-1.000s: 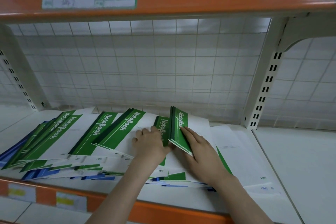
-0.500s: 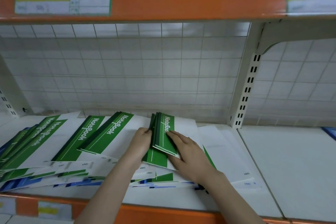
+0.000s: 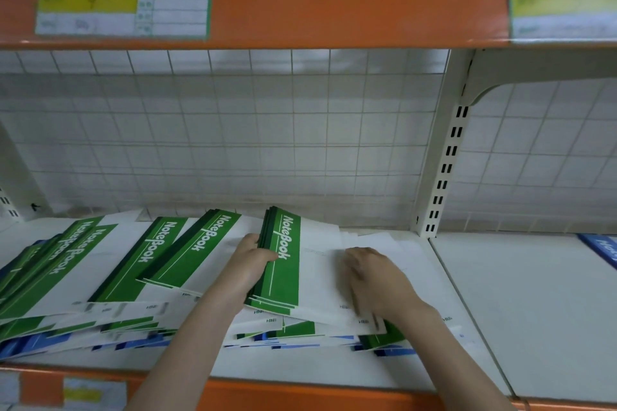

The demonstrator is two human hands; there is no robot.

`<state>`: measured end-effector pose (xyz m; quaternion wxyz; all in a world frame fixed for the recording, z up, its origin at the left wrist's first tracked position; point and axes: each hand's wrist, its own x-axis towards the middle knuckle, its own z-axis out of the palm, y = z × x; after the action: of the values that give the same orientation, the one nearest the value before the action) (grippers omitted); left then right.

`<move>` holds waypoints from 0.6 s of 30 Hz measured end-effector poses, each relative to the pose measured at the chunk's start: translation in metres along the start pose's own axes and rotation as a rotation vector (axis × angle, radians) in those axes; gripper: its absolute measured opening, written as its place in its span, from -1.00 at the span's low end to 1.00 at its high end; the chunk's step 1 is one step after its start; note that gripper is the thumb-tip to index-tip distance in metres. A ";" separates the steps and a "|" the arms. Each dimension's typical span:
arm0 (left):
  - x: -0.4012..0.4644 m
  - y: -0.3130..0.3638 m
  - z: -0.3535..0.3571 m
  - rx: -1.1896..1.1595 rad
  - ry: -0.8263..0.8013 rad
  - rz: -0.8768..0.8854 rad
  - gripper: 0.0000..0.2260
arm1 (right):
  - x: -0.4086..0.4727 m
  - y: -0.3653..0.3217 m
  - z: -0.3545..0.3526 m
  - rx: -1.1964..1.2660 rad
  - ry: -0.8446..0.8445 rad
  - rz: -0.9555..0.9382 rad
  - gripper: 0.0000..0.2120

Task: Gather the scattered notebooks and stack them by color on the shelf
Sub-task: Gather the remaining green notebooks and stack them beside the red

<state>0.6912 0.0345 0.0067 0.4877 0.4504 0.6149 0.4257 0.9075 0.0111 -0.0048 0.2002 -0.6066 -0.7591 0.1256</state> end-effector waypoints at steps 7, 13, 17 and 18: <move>0.002 -0.003 -0.009 0.085 0.012 -0.010 -0.71 | 0.004 -0.001 0.004 0.072 0.002 0.228 -0.56; 0.002 -0.009 -0.009 0.092 0.020 -0.029 -0.82 | 0.008 0.009 0.001 0.618 0.129 0.465 -0.46; 0.004 -0.009 -0.008 0.074 0.025 -0.026 -0.78 | 0.009 0.016 -0.005 0.690 0.078 0.468 -0.87; 0.003 -0.009 -0.007 0.077 0.025 -0.030 -0.79 | 0.009 0.017 -0.005 0.670 0.048 0.455 -0.86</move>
<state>0.6826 0.0348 -0.0012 0.4687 0.4542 0.6434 0.4001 0.9229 0.0237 -0.0059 0.3715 -0.6631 -0.5174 0.3932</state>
